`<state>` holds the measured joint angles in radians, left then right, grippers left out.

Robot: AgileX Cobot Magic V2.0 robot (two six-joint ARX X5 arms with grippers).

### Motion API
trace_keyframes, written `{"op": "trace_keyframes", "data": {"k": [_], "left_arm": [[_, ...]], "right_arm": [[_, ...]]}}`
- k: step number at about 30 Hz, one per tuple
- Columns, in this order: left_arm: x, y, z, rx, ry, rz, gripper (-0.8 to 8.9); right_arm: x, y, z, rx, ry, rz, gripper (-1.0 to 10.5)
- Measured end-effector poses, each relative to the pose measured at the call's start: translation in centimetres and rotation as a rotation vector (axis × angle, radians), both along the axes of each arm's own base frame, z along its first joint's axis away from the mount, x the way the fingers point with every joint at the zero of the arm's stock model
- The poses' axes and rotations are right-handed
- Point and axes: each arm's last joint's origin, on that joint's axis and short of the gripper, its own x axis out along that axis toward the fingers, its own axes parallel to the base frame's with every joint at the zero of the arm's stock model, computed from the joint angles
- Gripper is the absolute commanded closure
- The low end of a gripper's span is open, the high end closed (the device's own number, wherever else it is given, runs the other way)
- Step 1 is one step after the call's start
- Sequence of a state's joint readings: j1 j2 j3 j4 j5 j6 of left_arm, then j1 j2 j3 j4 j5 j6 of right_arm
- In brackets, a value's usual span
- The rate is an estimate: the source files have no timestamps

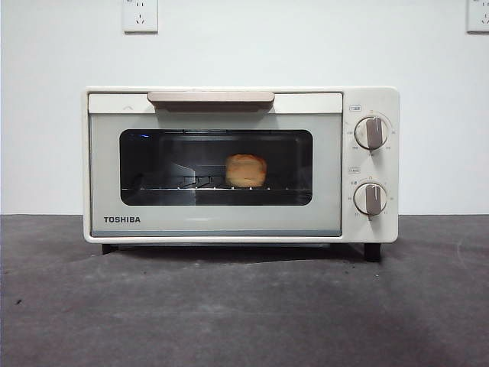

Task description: The left arm flap open the oven, the right arm pick bread and place it into oven, the left arm flap close the oven

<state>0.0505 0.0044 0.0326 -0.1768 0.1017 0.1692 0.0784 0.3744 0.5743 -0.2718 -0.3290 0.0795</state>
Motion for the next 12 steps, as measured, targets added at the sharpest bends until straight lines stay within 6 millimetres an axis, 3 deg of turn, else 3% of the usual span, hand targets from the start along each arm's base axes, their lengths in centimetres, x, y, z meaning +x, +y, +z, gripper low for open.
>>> {"op": "trace_keyframes", "data": {"k": [6, 12], "left_arm": [[0.0, 0.0, 0.0, 0.0, 0.0, 0.0, 8.02], [0.0, 0.0, 0.0, 0.0, 0.0, 0.0, 8.02]], "right_arm": [[-1.2, -0.8, -3.3, -0.001, -0.118, -0.137, 9.4], [-1.2, -1.1, -7.0, -0.003, -0.153, -0.256, 9.4]]}}
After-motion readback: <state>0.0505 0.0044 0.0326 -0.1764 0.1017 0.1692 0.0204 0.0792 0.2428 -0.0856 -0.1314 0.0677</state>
